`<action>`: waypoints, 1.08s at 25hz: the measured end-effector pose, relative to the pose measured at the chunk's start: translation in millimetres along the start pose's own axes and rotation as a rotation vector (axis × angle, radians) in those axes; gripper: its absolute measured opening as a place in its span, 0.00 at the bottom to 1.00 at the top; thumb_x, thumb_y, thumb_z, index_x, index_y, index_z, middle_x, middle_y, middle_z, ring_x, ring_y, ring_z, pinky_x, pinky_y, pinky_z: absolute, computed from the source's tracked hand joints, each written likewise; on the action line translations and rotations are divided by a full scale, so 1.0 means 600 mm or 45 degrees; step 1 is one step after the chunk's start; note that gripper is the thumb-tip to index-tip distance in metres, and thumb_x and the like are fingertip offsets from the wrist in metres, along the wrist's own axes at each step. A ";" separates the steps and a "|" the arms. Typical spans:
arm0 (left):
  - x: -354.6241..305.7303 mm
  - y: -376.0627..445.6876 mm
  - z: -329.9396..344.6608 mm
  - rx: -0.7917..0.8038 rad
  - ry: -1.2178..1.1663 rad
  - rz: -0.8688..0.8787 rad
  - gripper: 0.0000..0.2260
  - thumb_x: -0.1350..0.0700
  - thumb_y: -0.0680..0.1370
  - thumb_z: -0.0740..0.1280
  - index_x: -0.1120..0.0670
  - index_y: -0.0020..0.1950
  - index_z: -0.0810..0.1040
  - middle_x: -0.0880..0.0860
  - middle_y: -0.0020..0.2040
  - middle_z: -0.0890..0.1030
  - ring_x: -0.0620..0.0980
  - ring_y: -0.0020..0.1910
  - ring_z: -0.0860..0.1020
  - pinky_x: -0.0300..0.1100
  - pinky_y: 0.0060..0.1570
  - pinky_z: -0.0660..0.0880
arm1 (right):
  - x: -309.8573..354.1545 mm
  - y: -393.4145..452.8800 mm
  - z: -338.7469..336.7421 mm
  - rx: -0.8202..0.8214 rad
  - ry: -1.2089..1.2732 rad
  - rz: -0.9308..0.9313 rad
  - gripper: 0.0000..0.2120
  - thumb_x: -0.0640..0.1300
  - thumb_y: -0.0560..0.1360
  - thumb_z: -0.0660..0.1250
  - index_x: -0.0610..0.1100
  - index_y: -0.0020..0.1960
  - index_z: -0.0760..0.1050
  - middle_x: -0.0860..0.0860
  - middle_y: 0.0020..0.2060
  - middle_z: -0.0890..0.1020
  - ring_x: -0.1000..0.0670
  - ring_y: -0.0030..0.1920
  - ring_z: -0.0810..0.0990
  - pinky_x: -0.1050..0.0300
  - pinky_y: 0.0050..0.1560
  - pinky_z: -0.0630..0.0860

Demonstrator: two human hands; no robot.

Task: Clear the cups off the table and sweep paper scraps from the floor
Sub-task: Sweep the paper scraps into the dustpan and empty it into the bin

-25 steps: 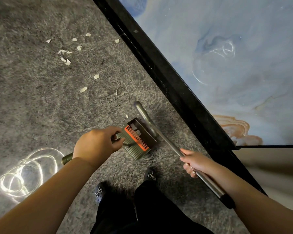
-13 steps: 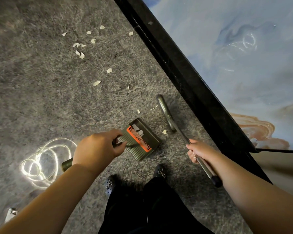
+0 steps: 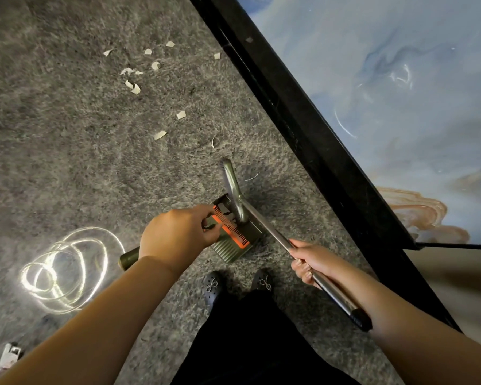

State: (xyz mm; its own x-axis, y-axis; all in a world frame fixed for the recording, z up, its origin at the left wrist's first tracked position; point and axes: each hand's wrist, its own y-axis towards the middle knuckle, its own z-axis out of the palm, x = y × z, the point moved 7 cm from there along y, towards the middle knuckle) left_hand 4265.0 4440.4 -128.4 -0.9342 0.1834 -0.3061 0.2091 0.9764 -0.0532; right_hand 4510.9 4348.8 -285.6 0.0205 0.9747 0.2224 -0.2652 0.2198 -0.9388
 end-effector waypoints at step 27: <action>0.195 0.187 -0.060 0.147 -0.028 -0.400 0.11 0.39 0.72 0.69 0.42 0.50 0.80 0.48 0.35 0.81 0.52 0.35 0.79 0.41 0.32 0.75 | 0.272 0.058 -0.033 -0.383 0.031 -0.010 0.17 0.41 0.84 0.52 0.46 0.72 0.58 0.52 0.19 0.66 0.56 0.16 0.63 0.68 0.18 0.61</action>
State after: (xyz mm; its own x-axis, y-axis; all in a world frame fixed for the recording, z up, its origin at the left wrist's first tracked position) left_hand 4168.7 4575.4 -136.2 -0.9519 -0.1283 -0.2782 -0.0555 0.9653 -0.2552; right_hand 4524.1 4516.2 -286.9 0.0456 0.9729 0.2266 0.0324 0.2253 -0.9737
